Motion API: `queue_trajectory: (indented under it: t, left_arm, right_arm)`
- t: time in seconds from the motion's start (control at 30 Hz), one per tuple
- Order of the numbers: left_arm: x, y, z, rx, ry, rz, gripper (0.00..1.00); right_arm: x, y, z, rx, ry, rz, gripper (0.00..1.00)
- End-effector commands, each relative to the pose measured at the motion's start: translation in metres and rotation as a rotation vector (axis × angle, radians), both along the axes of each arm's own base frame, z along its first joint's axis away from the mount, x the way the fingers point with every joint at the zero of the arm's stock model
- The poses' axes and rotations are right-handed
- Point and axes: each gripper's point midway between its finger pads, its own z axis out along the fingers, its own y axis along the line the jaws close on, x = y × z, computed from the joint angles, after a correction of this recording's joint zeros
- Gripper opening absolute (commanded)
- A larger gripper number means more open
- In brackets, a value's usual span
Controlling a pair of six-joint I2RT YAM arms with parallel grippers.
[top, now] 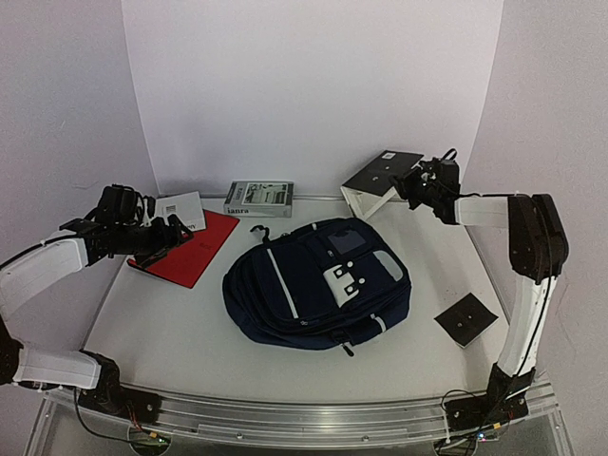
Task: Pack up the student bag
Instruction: Pick up the book from the center of the board.
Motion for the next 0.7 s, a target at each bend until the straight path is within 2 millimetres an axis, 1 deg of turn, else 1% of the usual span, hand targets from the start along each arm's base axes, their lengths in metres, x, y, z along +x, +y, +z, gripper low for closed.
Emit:
queue_trajectory:
  t: [0.0, 0.13, 0.2, 0.23, 0.33, 0.43, 0.57, 0.67]
  left_arm:
    - [0.0, -0.014, 0.02, -0.042, -0.077, -0.089, 0.92]
    - [-0.001, -0.027, 0.028, -0.084, -0.104, -0.158, 0.92]
    - [0.0, -0.03, 0.03, -0.093, -0.112, -0.174, 0.92]
    - [0.0, -0.031, 0.031, -0.097, -0.114, -0.181, 0.92]
    - [0.001, -0.035, 0.032, -0.113, -0.118, -0.195, 0.92]
    - [0.002, -0.039, 0.036, -0.132, -0.129, -0.212, 0.92]
    - [0.0, -0.042, 0.042, -0.142, -0.14, -0.228, 0.91]
    - [-0.002, -0.042, 0.046, -0.145, -0.147, -0.235, 0.91]
  right_arm:
    - [-0.03, 0.013, 0.109, -0.009, -0.279, 0.11, 0.0]
    - [-0.065, 0.034, 0.13, -0.091, -0.309, 0.223, 0.0]
    - [-0.086, 0.039, 0.143, -0.104, -0.342, 0.266, 0.0]
    - [-0.095, 0.039, 0.151, -0.112, -0.357, 0.277, 0.0]
    - [-0.119, 0.039, 0.168, -0.157, -0.385, 0.296, 0.0]
    - [-0.144, 0.036, 0.192, -0.182, -0.431, 0.309, 0.0]
    - [-0.171, 0.032, 0.21, -0.23, -0.452, 0.328, 0.0]
    - [-0.189, 0.028, 0.216, -0.26, -0.45, 0.34, 0.0]
